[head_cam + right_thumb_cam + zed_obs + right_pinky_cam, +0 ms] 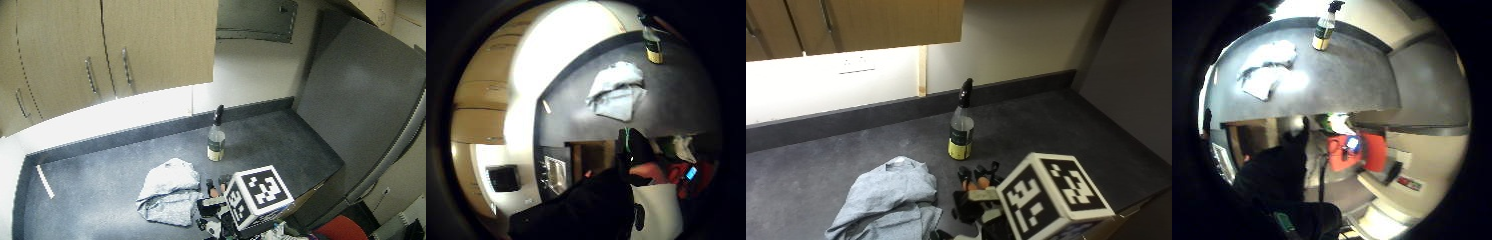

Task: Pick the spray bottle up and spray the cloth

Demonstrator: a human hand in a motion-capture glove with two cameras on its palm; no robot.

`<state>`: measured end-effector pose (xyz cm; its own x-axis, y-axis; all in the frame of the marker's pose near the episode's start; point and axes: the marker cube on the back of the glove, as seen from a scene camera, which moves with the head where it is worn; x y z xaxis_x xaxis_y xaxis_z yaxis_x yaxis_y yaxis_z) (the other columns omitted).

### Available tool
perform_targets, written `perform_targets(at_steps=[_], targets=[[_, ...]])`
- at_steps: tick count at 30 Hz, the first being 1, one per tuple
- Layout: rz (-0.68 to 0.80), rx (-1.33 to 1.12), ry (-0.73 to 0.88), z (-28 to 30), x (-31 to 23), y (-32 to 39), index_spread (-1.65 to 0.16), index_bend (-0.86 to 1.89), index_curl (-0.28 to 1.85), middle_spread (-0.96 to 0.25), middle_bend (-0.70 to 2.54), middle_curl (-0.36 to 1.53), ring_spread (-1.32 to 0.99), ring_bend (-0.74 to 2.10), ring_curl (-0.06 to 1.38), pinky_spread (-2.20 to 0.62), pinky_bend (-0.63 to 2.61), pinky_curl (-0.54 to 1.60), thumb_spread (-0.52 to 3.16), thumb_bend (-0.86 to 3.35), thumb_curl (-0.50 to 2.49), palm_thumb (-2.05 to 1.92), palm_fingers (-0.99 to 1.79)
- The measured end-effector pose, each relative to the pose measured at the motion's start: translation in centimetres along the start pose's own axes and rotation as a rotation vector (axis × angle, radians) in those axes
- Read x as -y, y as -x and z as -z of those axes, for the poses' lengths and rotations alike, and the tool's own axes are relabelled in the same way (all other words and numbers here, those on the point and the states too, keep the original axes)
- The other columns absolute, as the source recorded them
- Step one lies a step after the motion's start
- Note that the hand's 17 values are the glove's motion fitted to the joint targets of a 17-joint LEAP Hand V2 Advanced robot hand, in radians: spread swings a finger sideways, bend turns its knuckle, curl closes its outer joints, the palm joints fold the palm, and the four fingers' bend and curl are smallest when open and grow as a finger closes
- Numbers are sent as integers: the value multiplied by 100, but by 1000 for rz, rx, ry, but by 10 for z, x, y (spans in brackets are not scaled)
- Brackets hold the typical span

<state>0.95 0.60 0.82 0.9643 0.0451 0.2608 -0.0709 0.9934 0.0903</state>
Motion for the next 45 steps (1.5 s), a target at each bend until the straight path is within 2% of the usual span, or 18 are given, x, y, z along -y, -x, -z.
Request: perform_targets(at_steps=[7,12,15,30,45], targets=[[-51,411,-211,-6,13,-20,-35,14,26,6,20,23,15,41,26,16,51,22,96,10,40,75,34],[-193,888,-360,-13,16,-35,-34,11,24,8,19,25,15,42,28,16,55,25,97,7,42,76,25],[-255,1025,-399,-18,13,-42,-33,9,23,9,20,26,15,43,29,16,58,26,97,5,43,77,21],[-341,1005,-385,-48,17,-56,-32,13,21,11,21,30,16,46,31,17,62,28,98,-1,48,83,17],[-583,946,-373,-104,94,-126,-32,14,22,9,23,33,15,45,33,17,60,28,99,-2,52,86,17]])
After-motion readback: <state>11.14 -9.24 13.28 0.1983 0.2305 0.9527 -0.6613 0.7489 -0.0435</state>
